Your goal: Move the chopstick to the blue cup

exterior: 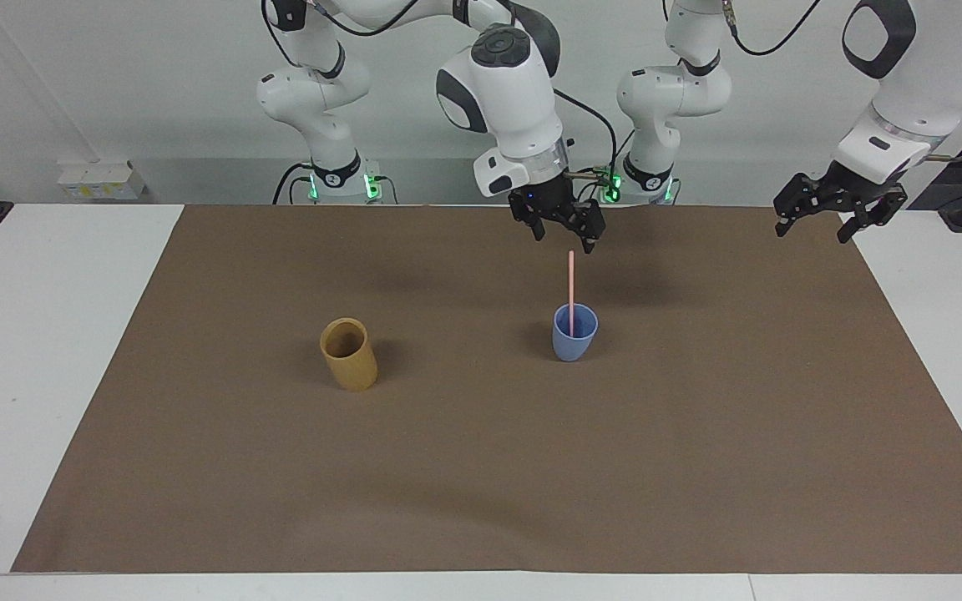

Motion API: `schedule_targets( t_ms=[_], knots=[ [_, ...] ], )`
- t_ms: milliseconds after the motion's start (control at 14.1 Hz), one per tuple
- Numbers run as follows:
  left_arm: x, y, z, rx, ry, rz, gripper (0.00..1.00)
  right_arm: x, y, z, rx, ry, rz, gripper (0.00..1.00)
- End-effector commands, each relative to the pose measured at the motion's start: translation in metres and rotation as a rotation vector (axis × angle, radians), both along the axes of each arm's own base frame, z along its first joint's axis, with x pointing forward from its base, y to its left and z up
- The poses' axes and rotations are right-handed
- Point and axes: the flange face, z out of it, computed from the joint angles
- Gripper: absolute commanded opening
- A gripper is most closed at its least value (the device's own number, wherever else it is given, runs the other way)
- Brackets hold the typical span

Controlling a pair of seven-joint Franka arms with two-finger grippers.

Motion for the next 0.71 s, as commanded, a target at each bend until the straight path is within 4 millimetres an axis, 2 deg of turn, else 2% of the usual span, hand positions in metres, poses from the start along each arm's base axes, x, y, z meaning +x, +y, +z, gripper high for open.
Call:
schedule_targets(
  t_ms=[0,142,284,497,639],
  knots=[
    [-0.003,0.002,0.006,0.008,-0.003,-0.005,1.00,0.003,-0.020,0.015,-0.110,-0.103,0.048,1.00],
    [-0.003,0.002,0.006,0.008,-0.001,-0.005,1.00,0.001,-0.035,0.020,-0.195,-0.157,0.067,1.00],
    [-0.003,0.002,0.006,0.008,-0.001,-0.005,1.00,-0.001,-0.061,0.029,-0.262,-0.170,0.121,1.00],
    [-0.003,0.002,0.005,0.008,0.000,-0.005,1.00,-0.007,-0.128,0.048,-0.347,-0.165,0.251,1.00],
    [-0.003,0.002,0.005,0.008,0.000,-0.005,1.00,-0.013,-0.180,0.056,-0.386,-0.170,0.323,1.00]
  ],
)
